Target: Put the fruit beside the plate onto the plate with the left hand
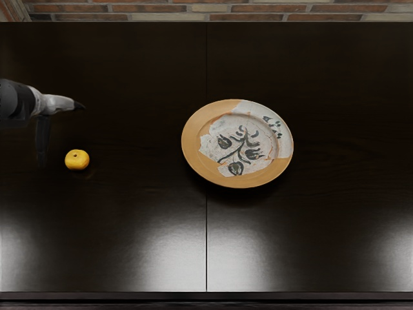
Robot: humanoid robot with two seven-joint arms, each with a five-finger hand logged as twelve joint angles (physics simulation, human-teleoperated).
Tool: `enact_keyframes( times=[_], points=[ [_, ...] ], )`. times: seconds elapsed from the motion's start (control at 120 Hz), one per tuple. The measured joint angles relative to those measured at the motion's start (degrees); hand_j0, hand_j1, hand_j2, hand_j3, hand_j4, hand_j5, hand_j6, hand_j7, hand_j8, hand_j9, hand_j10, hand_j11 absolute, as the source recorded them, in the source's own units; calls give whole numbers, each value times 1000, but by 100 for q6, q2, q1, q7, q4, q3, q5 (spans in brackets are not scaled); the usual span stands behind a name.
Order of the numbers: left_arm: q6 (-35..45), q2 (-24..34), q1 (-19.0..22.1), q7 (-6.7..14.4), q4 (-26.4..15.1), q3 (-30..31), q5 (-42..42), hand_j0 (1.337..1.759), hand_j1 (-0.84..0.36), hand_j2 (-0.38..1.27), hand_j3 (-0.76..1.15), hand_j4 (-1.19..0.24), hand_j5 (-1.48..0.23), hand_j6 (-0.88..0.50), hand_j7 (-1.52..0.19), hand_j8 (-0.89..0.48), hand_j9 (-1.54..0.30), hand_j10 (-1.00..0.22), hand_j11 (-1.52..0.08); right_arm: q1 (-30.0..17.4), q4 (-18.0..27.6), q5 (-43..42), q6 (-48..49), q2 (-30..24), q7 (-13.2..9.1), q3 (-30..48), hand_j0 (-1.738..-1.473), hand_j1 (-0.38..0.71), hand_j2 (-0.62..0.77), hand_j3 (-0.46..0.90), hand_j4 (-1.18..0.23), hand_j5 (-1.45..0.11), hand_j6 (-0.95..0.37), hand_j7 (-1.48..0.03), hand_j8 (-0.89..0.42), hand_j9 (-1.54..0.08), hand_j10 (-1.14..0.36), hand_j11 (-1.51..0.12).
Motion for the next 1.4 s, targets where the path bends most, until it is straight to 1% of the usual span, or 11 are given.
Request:
enact_keyframes(
  times=[0.108,0.217,0.342,0.475,0.658,0.733,0.85,0.992,1.142,1.4],
  points=[
    [441,-31,9,10,-146,103,-34,1658,349,1,0,-4,-1,-5,0,-5,0,-3,0,0,0,0,-2,0,0,0,-1658,-320,-5,0,-24,-31,-24,-31,-24,-31,-24,-31],
    [711,-67,8,11,-189,184,-515,1658,349,1,0,-4,-1,-5,0,-5,0,-3,0,0,0,0,-2,0,0,0,-1658,-320,-5,0,-24,-31,-24,-31,-24,-31,-24,-31],
    [897,-115,9,12,-149,274,-1180,1658,349,1,0,-4,-1,-5,0,-4,0,-3,0,0,0,0,-1,0,0,0,-1658,-320,-5,0,-24,-31,-24,-31,-24,-31,-24,-31],
    [1224,-313,13,11,-59,490,-1457,1658,349,1,0,-3,-1,-4,0,-4,0,-3,0,0,0,0,0,0,0,0,-1658,-320,-5,0,-24,-31,-24,-31,-24,-31,-24,-31],
    [1541,-498,85,-17,135,624,-1489,1658,349,1,0,-3,0,-4,0,-4,0,-3,0,0,0,0,-1,0,0,0,-1658,-320,-5,0,-24,-31,-24,-31,-24,-31,-24,-31],
    [1800,-691,120,-25,203,734,-1418,1658,349,1,0,-3,0,-4,0,-4,0,-2,0,0,0,0,-2,0,0,0,-1658,-320,-5,0,-24,-31,-24,-31,-24,-31,-24,-31],
    [2243,-768,132,-30,257,908,-1239,1658,349,1,0,-3,0,-4,0,-3,0,-2,0,0,0,0,-3,0,0,0,-1658,-320,-5,0,-24,-31,-24,-31,-24,-31,-24,-31],
    [2467,-812,167,-31,276,1029,-1107,1658,349,1,0,-2,0,-3,0,-3,0,-2,0,0,0,0,0,0,0,0,-1658,-320,-5,0,-24,-31,-24,-31,-24,-31,-24,-31],
    [2691,-870,167,-32,226,1191,-1045,1658,349,1,0,-3,-1,-4,-1,-3,0,-2,0,0,0,0,0,0,0,0,-1658,-320,-5,0,-24,-31,-24,-31,-24,-31,-24,-31],
    [3023,-871,167,-32,-44,1406,-1022,1658,336,4,0,-14,-16,-15,-16,-15,-15,-14,-15,0,0,0,0,0,0,0,-1658,-320,-5,0,-24,-31,-24,-31,-24,-31,-24,-31]
  ],
)
